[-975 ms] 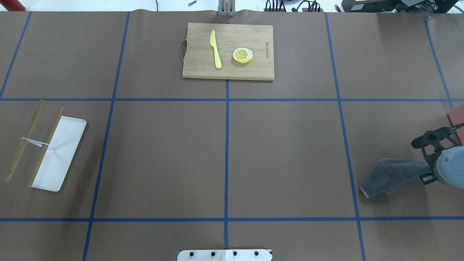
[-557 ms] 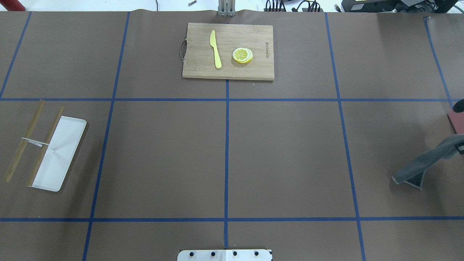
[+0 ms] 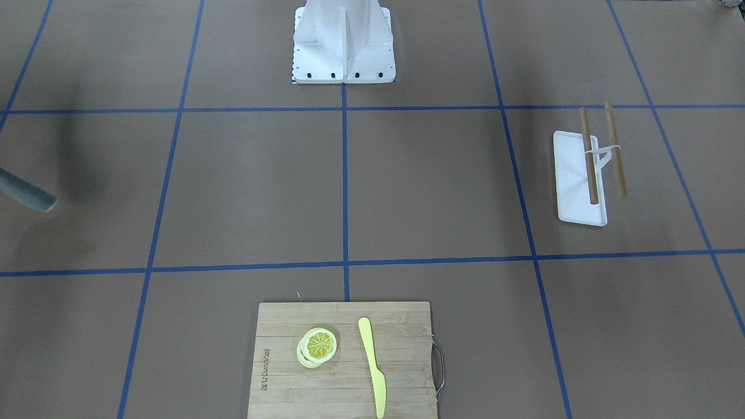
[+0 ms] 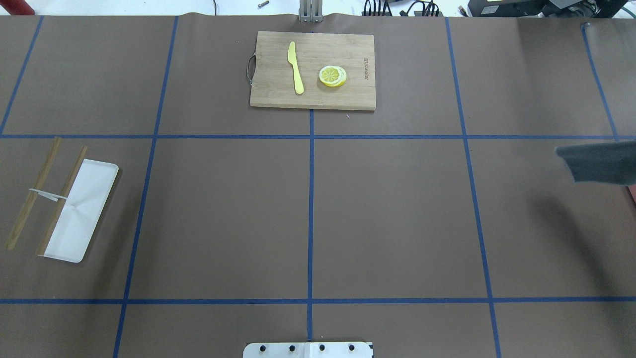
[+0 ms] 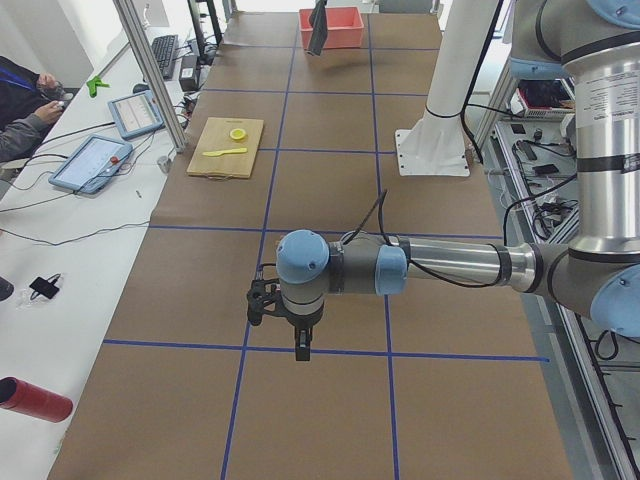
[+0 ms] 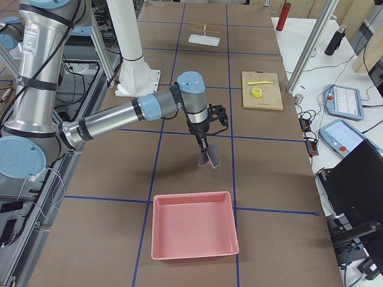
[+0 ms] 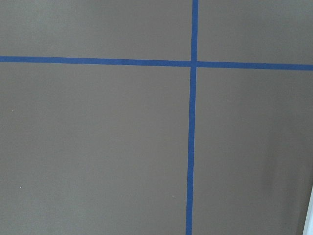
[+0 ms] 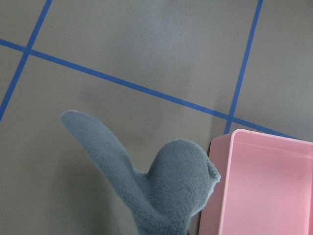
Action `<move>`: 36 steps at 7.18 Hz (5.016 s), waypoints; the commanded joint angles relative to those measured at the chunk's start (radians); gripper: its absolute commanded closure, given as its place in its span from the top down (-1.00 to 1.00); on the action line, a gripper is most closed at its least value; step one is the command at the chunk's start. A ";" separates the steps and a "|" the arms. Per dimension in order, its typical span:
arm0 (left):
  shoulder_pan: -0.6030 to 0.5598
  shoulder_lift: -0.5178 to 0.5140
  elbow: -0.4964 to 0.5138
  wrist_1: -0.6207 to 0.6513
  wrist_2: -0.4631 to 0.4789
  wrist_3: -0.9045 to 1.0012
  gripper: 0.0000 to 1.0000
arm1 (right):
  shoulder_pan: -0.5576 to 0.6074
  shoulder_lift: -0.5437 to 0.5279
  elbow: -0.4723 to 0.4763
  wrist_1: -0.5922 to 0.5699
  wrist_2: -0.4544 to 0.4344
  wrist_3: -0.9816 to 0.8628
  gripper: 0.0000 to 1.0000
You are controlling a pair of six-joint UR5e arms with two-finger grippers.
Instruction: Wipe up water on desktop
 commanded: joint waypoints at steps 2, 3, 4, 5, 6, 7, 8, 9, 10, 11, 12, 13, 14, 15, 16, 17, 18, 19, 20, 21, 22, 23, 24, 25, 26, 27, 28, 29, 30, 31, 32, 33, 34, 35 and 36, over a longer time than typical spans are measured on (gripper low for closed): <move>0.000 0.000 0.000 -0.002 -0.002 0.003 0.98 | 0.401 -0.005 0.008 -0.357 0.030 -0.638 -1.00; 0.000 0.000 0.000 -0.002 -0.002 0.005 0.98 | 0.473 -0.031 0.000 -0.424 0.004 -0.819 -1.00; 0.002 0.000 0.000 -0.002 -0.002 0.006 0.98 | 0.504 -0.075 0.003 -0.426 -0.036 -0.889 -1.00; 0.002 0.000 0.000 -0.002 -0.002 0.006 0.98 | 0.505 -0.132 0.000 -0.417 -0.050 -0.894 -1.00; 0.000 0.000 -0.002 -0.002 -0.002 0.008 0.98 | 0.503 -0.157 -0.033 -0.405 -0.050 -0.900 -1.00; 0.000 0.000 -0.003 -0.004 -0.002 0.008 0.98 | 0.502 -0.172 -0.116 -0.294 -0.050 -0.903 -1.00; 0.000 0.000 -0.008 -0.002 -0.002 0.008 0.98 | 0.497 -0.168 -0.202 -0.170 -0.050 -0.881 -1.00; 0.000 0.000 -0.008 -0.004 -0.002 0.008 0.98 | 0.461 -0.162 -0.240 -0.114 -0.050 -0.838 -1.00; 0.000 0.000 -0.016 -0.002 -0.002 0.008 0.98 | 0.434 -0.162 -0.279 -0.078 -0.050 -0.822 -1.00; 0.000 0.000 -0.016 -0.002 -0.002 0.008 0.98 | 0.401 -0.162 -0.308 -0.040 -0.050 -0.799 -1.00; 0.000 0.000 -0.020 -0.002 -0.002 0.008 0.98 | 0.373 -0.159 -0.330 -0.014 -0.048 -0.793 -1.00; 0.000 0.000 -0.023 -0.002 -0.002 0.008 0.98 | 0.353 -0.153 -0.350 -0.007 -0.045 -0.793 -1.00; 0.000 0.000 -0.025 -0.004 -0.002 0.008 0.98 | 0.327 -0.146 -0.359 -0.007 -0.044 -0.793 -1.00; 0.002 -0.001 -0.023 -0.002 -0.002 0.008 0.98 | 0.322 -0.148 -0.362 -0.007 -0.044 -0.795 -1.00; 0.002 -0.003 -0.025 -0.004 -0.002 0.006 0.98 | 0.316 -0.148 -0.373 -0.007 -0.044 -0.795 -0.67; 0.002 -0.003 -0.023 -0.002 -0.002 0.006 0.98 | 0.310 -0.148 -0.371 -0.007 -0.041 -0.793 0.08; 0.002 -0.003 -0.023 -0.005 -0.002 0.006 0.98 | 0.310 -0.146 -0.370 -0.006 -0.039 -0.793 0.99; 0.002 -0.003 -0.023 -0.005 -0.002 0.006 0.98 | 0.310 -0.137 -0.370 -0.007 -0.036 -0.791 1.00; 0.002 -0.003 -0.023 -0.005 -0.002 0.006 0.98 | 0.311 -0.130 -0.373 -0.007 -0.004 -0.778 0.99; 0.003 -0.003 -0.023 -0.005 -0.002 0.006 0.98 | 0.311 -0.129 -0.367 -0.004 0.016 -0.644 1.00; 0.003 -0.003 -0.023 -0.005 -0.002 0.006 0.98 | 0.311 -0.129 -0.367 -0.004 0.016 -0.542 1.00; 0.003 -0.003 -0.023 -0.005 -0.002 0.006 0.98 | 0.311 -0.131 -0.368 -0.003 0.015 -0.503 1.00; 0.003 -0.003 -0.022 -0.005 -0.002 0.005 0.98 | 0.311 -0.134 -0.373 -0.004 0.015 -0.503 1.00; 0.003 -0.003 -0.022 -0.005 -0.002 0.003 0.98 | 0.311 -0.137 -0.374 -0.004 0.008 -0.511 1.00; 0.003 -0.003 -0.020 -0.004 -0.002 0.003 0.98 | 0.311 -0.126 -0.377 -0.001 0.010 -0.508 1.00; 0.003 -0.003 -0.019 -0.004 0.000 0.002 0.98 | 0.311 -0.070 -0.367 -0.006 0.025 -0.483 1.00; 0.003 -0.003 -0.019 -0.004 0.000 0.002 0.98 | 0.295 -0.042 -0.365 -0.004 0.053 -0.369 1.00; 0.003 -0.003 -0.019 -0.004 0.000 0.002 0.98 | 0.238 -0.007 -0.361 -0.003 0.067 -0.207 1.00; 0.003 -0.003 -0.019 -0.004 0.000 0.002 0.98 | 0.186 0.002 -0.357 0.022 0.067 -0.108 1.00; 0.003 -0.002 -0.019 -0.004 0.000 0.002 0.98 | 0.151 0.001 -0.357 0.099 0.080 -0.007 1.00; 0.003 -0.001 -0.017 -0.004 0.000 0.002 0.98 | 0.112 -0.011 -0.359 0.178 0.087 0.091 1.00; 0.003 -0.001 -0.019 -0.004 -0.002 0.002 0.98 | 0.100 -0.033 -0.359 0.235 0.087 0.107 1.00; 0.003 -0.001 -0.017 -0.004 0.000 0.002 0.98 | 0.101 -0.037 -0.359 0.246 0.093 0.103 1.00; 0.003 -0.001 -0.016 -0.004 0.000 0.002 0.98 | 0.101 -0.057 -0.362 0.243 0.103 0.098 1.00; 0.003 -0.003 -0.016 -0.004 0.000 0.002 0.98 | 0.101 -0.097 -0.357 0.249 0.096 0.094 1.00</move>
